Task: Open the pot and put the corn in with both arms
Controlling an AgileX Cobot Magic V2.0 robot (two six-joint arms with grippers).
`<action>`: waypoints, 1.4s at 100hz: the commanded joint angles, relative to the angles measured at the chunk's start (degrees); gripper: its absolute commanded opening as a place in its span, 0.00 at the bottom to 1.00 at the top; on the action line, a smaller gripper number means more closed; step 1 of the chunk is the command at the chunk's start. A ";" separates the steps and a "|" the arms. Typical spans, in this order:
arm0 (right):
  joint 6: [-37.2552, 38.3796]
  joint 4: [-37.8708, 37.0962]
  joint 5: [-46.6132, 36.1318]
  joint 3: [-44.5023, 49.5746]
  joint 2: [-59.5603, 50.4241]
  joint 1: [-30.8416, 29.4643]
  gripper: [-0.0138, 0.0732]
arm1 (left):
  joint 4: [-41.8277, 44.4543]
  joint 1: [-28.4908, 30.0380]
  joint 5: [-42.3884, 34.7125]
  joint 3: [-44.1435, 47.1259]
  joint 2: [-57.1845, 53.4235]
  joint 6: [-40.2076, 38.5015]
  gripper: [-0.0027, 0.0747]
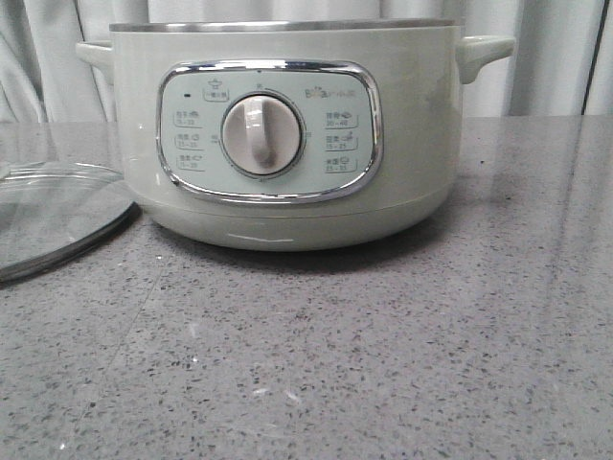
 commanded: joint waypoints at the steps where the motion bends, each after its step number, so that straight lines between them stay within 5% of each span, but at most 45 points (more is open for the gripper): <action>1: -0.63 -0.39 -4.20 -1.36 0.54 -0.50 0.11 | 1.67 2.89 -10.47 1.30 -1.45 -0.15 0.01; 34: -0.63 -0.39 -4.20 -1.36 0.54 -0.50 0.11 | 9.49 13.83 -22.44 12.28 -7.86 -7.25 0.01; 75: -0.63 -0.39 -4.20 -1.36 0.54 -0.50 0.11 | 9.71 14.11 2.63 12.11 -7.86 -7.36 0.01; 140: -0.63 -0.39 -4.20 -1.36 0.54 -0.50 0.11 | 9.18 14.11 2.44 12.00 -7.86 -7.54 0.01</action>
